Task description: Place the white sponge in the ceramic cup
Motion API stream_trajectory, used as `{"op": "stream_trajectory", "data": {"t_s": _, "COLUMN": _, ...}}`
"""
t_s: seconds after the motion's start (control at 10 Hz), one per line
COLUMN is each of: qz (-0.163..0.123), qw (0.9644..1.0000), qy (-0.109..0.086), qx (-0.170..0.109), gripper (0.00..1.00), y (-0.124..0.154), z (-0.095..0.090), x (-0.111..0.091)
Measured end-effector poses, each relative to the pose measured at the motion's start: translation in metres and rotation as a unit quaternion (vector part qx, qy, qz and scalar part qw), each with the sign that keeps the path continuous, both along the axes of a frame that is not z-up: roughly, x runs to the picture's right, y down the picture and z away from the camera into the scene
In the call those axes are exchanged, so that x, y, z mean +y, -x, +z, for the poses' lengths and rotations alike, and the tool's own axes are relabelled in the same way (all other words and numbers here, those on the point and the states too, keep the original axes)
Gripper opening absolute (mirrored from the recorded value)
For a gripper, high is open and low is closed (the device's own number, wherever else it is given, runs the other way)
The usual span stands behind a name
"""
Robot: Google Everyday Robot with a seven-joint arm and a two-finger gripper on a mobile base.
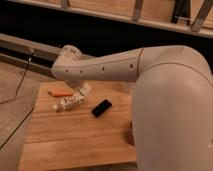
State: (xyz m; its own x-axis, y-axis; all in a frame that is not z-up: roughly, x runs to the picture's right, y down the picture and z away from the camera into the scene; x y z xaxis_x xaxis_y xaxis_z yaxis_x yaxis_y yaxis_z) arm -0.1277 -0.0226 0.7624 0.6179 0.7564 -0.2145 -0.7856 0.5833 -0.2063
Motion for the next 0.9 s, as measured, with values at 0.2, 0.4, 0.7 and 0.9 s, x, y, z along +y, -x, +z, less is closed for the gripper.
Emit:
{"op": "stream_trajectory", "data": {"t_s": 0.2, "qz": 0.015, "qw": 0.9999, "qy": 0.000, "qx": 0.004, "gripper": 0.00, "y": -0.016, "z": 0.007, "x": -0.023}}
{"op": "stream_trajectory", "data": {"t_s": 0.4, "qz": 0.033, "qw": 0.9994, "qy": -0.003, "qx": 0.013, "gripper": 0.00, "y": -0.037, "z": 0.015, "x": -0.047}}
{"op": "stream_trajectory", "data": {"t_s": 0.7, "qz": 0.064, "qw": 0.9976, "qy": -0.009, "qx": 0.025, "gripper": 0.00, "y": -0.063, "z": 0.025, "x": -0.083}}
{"op": "stream_trajectory", "data": {"t_s": 0.9, "qz": 0.080, "qw": 0.9963, "qy": -0.011, "qx": 0.030, "gripper": 0.00, "y": -0.073, "z": 0.035, "x": -0.103}}
